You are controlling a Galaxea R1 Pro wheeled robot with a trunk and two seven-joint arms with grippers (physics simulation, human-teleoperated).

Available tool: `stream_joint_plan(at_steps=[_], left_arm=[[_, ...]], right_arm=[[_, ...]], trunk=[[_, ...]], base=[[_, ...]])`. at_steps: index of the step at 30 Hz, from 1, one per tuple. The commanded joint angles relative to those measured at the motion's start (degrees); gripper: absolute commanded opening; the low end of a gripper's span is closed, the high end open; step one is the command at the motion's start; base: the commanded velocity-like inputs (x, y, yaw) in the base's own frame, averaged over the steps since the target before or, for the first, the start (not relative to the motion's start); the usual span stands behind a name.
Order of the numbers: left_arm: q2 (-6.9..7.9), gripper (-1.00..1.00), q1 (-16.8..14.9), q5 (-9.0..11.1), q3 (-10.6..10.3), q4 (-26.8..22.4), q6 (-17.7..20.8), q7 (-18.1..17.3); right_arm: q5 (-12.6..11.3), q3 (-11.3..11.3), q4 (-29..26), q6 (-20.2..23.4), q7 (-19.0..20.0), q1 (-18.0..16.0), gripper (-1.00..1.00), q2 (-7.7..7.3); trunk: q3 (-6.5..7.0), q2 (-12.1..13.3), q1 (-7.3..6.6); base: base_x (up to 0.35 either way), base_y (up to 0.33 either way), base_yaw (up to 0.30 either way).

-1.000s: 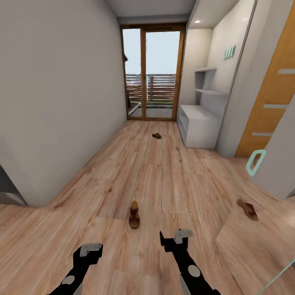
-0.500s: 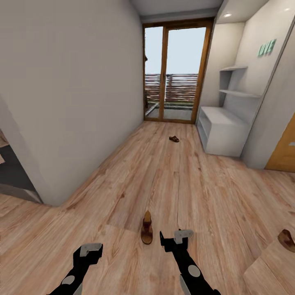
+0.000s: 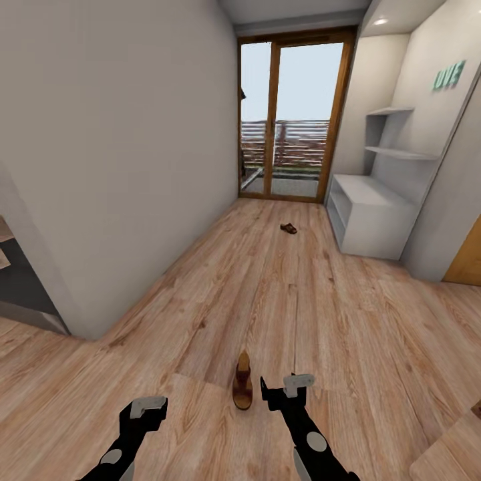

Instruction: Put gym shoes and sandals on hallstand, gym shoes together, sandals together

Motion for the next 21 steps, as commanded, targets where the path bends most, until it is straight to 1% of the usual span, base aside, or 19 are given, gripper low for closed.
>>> stream_joint_plan(at_steps=[1, 21], left_arm=[[-0.02, 1.0, 0.0, -0.1, 0.2, 0.1, -0.2, 0.0], [-0.02, 1.0, 0.0, 0.0, 0.2, 0.1, -0.2, 0.0]], right_arm=[[0.2, 0.0, 0.0, -0.1, -0.1, 0.0, 1.0, 0.0], [0.2, 0.0, 0.1, -0.1, -0.1, 0.0, 1.0, 0.0]], trunk=[[-0.05, 0.0, -0.01], [-0.05, 0.0, -0.01]], base=[[0.007, 0.0, 0.002], [0.01, 0.005, 0.0]])
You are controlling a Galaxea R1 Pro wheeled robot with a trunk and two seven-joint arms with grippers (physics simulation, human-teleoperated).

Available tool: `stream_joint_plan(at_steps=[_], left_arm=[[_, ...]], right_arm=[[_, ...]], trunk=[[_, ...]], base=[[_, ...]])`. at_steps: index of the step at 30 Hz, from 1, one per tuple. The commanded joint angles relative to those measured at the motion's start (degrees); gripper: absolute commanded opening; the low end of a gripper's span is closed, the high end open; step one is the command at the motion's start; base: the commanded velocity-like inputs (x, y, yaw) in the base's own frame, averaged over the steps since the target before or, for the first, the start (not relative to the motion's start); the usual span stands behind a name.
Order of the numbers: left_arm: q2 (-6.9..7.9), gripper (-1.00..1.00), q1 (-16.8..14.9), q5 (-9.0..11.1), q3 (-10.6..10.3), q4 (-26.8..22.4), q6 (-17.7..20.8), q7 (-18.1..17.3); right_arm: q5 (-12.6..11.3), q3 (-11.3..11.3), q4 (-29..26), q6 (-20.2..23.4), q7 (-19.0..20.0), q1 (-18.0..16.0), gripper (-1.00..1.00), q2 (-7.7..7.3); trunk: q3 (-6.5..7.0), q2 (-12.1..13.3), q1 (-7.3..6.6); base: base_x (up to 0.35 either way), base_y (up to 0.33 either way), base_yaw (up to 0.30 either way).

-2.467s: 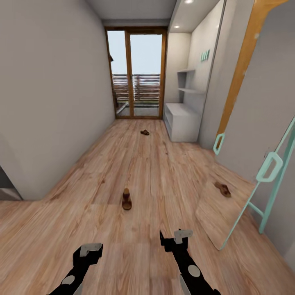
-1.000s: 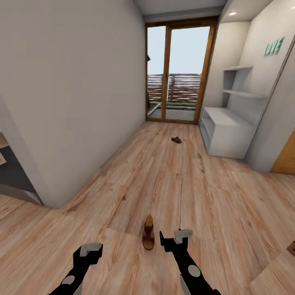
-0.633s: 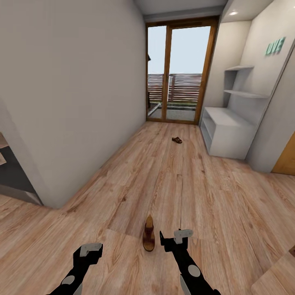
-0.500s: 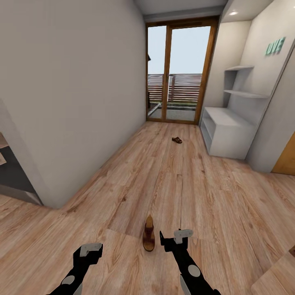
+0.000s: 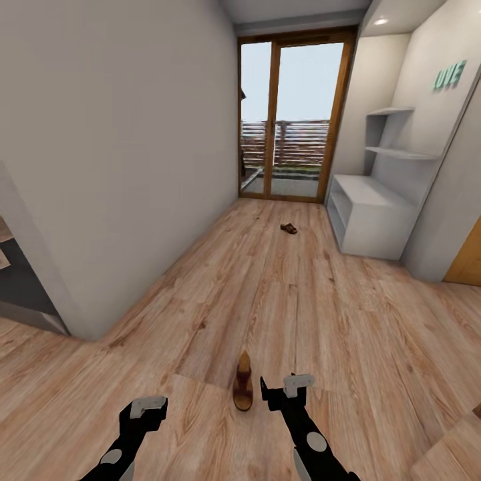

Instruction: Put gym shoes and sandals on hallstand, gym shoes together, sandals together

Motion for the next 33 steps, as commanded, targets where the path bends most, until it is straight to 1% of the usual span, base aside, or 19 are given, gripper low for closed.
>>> stream_joint_plan(at_steps=[1, 19, 33], left_arm=[[-0.02, 1.0, 0.0, -0.1, 0.2, 0.1, -0.2, 0.0], [-0.02, 1.0, 0.0, -0.1, 0.2, 0.1, -0.2, 0.0], [-0.02, 1.0, 0.0, -0.1, 0.2, 0.1, -0.2, 0.0]], right_arm=[[0.2, 0.0, 0.1, -0.1, -0.1, 0.0, 1.0, 0.0], [0.2, 0.0, 0.1, -0.1, -0.1, 0.0, 1.0, 0.0], [0.2, 0.0, 0.1, -0.1, -0.1, 0.0, 1.0, 0.0]], trunk=[[-0.05, 0.0, 0.0], [-0.05, 0.0, 0.0], [-0.05, 0.0, 0.0]], base=[[0.135, 0.138, 0.0], [0.176, 0.233, 0.0], [0.222, 0.249, 0.0]])
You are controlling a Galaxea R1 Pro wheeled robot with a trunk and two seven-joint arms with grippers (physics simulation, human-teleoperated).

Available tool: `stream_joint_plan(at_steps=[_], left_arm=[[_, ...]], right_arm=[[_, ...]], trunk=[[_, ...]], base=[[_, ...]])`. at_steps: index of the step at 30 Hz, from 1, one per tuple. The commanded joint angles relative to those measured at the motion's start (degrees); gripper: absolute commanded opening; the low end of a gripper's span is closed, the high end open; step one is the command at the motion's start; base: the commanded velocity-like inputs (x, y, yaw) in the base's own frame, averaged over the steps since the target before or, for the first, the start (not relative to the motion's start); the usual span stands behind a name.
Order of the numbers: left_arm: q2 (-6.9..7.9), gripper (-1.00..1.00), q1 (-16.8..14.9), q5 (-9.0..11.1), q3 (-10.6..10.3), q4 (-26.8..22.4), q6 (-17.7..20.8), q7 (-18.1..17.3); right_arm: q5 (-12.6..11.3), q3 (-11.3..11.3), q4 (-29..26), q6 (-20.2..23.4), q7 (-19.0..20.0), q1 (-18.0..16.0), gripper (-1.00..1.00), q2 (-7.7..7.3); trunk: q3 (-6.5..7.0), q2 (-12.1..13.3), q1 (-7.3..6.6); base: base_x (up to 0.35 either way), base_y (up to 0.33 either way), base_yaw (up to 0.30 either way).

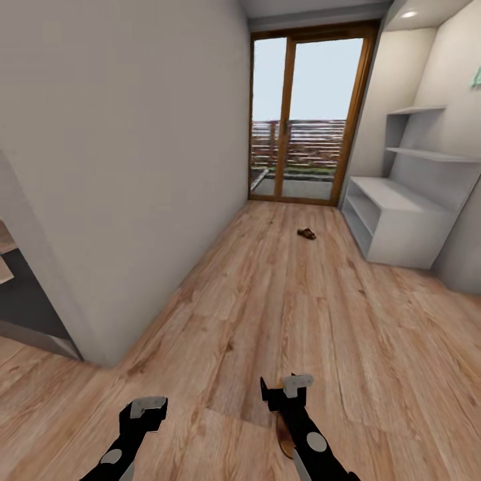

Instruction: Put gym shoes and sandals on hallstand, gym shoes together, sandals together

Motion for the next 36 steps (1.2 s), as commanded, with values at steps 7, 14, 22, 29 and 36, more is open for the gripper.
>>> stream_joint_plan(at_steps=[7, 14, 22, 29, 36], left_arm=[[-0.02, 1.0, 0.0, -0.1, 0.2, 0.1, -0.2, 0.0], [-0.02, 1.0, 0.0, -0.1, 0.2, 0.1, -0.2, 0.0], [-0.02, 1.0, 0.0, -0.1, 0.2, 0.1, -0.2, 0.0], [-0.02, 1.0, 0.0, -0.1, 0.2, 0.1, -0.2, 0.0], [-0.02, 1.0, 0.0, -0.1, 0.2, 0.1, -0.2, 0.0]], right_arm=[[0.2, 0.0, 0.0, -0.1, -0.1, 0.0, 1.0, 0.01], [0.2, 0.0, 0.0, -0.1, -0.1, 0.0, 1.0, 0.01], [0.2, 0.0, 0.0, -0.1, -0.1, 0.0, 1.0, 0.01], [0.2, 0.0, 0.0, -0.1, -0.1, 0.0, 1.0, 0.01], [0.2, 0.0, 0.0, -0.1, -0.1, 0.0, 1.0, 0.01]], trunk=[[-0.05, 0.0, 0.01], [-0.05, 0.0, 0.01], [-0.05, 0.0, 0.01], [-0.05, 0.0, 0.01], [-0.05, 0.0, 0.01]], base=[[0.233, 0.249, 0.0], [0.233, 0.249, 0.0], [0.233, 0.249, 0.0], [0.233, 0.249, 0.0], [0.233, 0.249, 0.0]])
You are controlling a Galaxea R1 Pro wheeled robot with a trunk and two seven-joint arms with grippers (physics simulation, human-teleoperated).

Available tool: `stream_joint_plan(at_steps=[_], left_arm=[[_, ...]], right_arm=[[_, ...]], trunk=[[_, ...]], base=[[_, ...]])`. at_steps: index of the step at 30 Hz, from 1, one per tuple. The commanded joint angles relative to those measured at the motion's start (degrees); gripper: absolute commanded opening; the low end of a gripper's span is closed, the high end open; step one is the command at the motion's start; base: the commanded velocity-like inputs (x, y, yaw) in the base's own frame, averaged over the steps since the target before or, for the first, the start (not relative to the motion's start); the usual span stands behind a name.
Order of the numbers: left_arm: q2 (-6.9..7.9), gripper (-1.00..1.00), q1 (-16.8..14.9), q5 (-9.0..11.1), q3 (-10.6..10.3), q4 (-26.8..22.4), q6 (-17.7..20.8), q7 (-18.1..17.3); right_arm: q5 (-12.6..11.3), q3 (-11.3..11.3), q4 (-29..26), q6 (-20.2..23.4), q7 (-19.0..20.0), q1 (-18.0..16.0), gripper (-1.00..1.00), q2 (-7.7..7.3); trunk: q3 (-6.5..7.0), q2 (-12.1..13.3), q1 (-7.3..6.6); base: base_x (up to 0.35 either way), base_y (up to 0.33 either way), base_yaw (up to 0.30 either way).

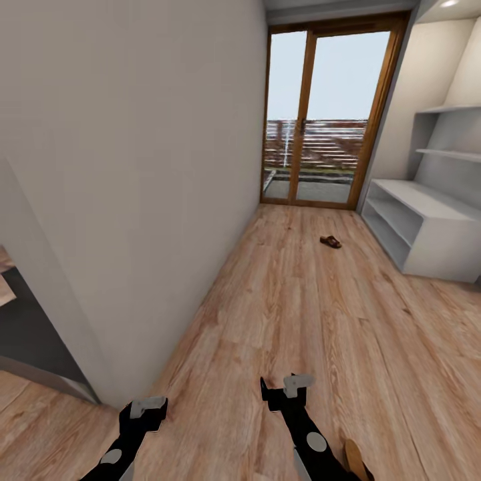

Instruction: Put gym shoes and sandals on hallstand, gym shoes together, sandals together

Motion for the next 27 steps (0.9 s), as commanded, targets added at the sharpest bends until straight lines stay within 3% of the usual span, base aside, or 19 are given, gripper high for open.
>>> stream_joint_plan(at_steps=[1, 20, 27], left_arm=[[-0.02, 1.0, 0.0, -0.1, 0.2, 0.1, -0.2, 0.0], [-0.02, 1.0, 0.0, -0.1, 0.1, 0.1, -0.2, 0.0], [-0.02, 1.0, 0.0, -0.1, 0.1, 0.1, -0.2, 0.0]], right_arm=[[0.2, 0.0, 0.0, -0.1, -0.1, 0.0, 1.0, 0.01], [0.2, 0.0, 0.0, -0.1, -0.1, 0.0, 1.0, 0.01], [0.2, -0.1, 0.0, -0.1, -0.1, 0.0, 1.0, 0.01]], trunk=[[-0.05, 0.0, 0.01], [-0.05, 0.0, 0.01], [-0.05, 0.0, 0.01]], base=[[0.233, 0.249, 0.0], [0.231, 0.237, 0.0], [0.121, 0.096, 0.0]])
